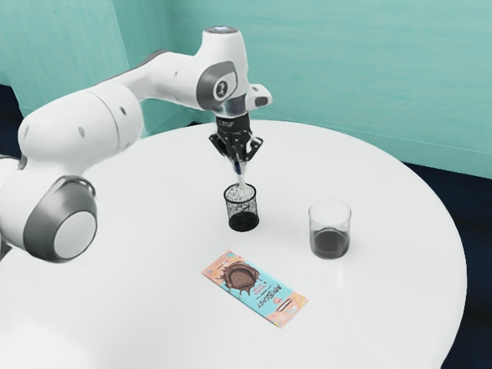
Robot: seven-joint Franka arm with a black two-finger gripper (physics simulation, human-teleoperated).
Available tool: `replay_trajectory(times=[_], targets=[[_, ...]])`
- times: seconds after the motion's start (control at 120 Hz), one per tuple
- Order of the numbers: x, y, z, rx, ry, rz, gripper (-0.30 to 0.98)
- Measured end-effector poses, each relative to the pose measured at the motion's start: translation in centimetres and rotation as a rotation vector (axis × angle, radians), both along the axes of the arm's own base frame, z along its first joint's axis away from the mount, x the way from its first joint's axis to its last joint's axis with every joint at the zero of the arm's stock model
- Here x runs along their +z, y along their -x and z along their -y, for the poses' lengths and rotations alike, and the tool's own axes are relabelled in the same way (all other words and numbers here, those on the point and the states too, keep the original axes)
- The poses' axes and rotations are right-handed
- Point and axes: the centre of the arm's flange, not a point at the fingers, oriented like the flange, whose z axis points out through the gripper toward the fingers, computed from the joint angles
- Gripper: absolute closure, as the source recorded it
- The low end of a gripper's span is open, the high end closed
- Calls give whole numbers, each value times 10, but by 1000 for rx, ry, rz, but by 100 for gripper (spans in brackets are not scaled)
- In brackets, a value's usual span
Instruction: Take the marker out of the pen holder and place it to the left of the pen holder.
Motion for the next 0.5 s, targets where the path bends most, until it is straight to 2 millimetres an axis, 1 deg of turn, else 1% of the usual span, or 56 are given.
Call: replay_trajectory(times=[0.033,0.083,0.142,0.208,0.308,0.375,0.408,0.5], targets=[[16,4,-1,-1,-2,13,76],[31,9,-8,9,-9,20,76],[39,11,-18,22,-15,22,76],[41,8,-38,48,-17,19,77],[33,-13,-66,85,-16,52,77],[21,-23,-85,110,-8,70,77],[11,-28,-93,122,-2,78,76],[-23,-42,-119,160,29,109,76]])
